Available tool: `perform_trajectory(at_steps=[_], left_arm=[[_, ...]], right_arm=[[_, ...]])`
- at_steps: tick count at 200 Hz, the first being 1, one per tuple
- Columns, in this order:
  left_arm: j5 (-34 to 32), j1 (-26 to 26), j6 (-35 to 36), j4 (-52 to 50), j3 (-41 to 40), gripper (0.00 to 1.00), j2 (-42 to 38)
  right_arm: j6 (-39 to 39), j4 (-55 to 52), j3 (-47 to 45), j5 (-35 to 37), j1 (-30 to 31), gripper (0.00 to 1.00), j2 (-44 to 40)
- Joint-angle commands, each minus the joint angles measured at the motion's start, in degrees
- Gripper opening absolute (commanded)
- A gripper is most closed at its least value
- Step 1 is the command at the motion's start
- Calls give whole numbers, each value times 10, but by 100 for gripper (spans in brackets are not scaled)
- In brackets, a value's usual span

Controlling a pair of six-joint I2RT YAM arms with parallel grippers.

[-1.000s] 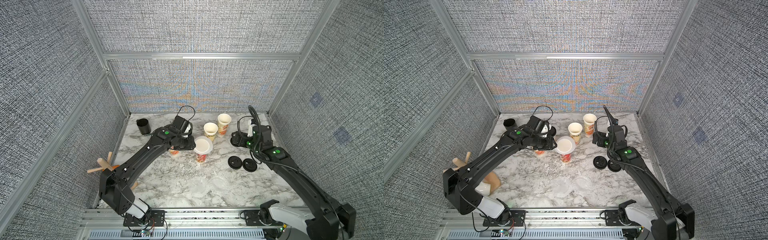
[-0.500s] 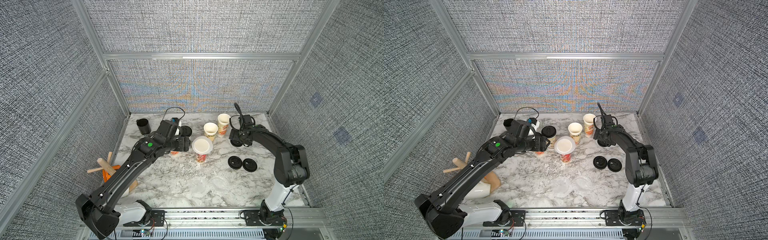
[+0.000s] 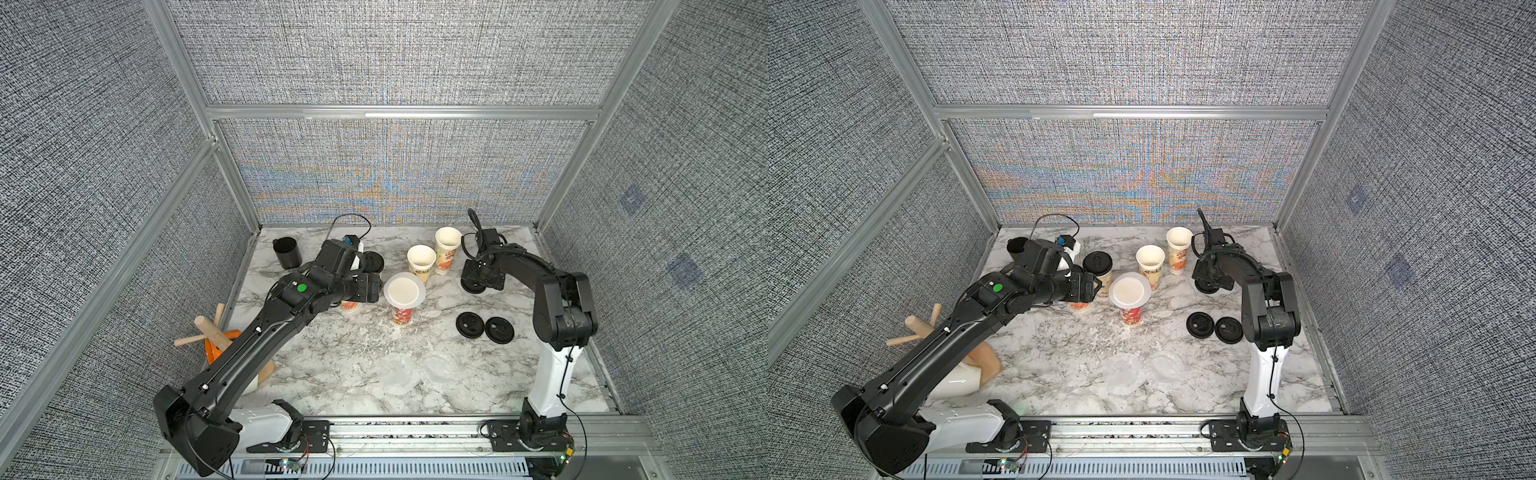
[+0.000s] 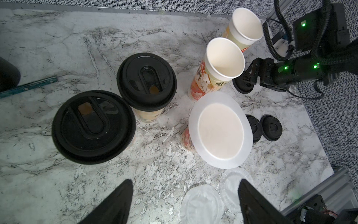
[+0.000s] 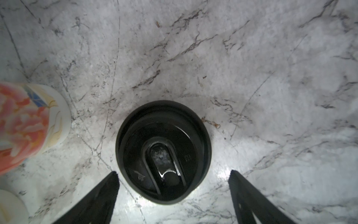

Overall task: Put the leak-proof paper on the milk tea cups
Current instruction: Pick up the cup lid from the center of the board.

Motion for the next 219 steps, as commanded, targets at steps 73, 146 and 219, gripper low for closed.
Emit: perform_trajectory(at_steps=[73,146,219], left_arm=[[2,1,3,-9,5,87,8],[3,1,3,-12,6,86,15],[6,1,3,-14,5,87,13]], right_arm=[[-17,0,30,-14,-3,86,34],[-21,3,28,-20,-3,78,37],[-27,7,-1,-27,-2,72,-3]])
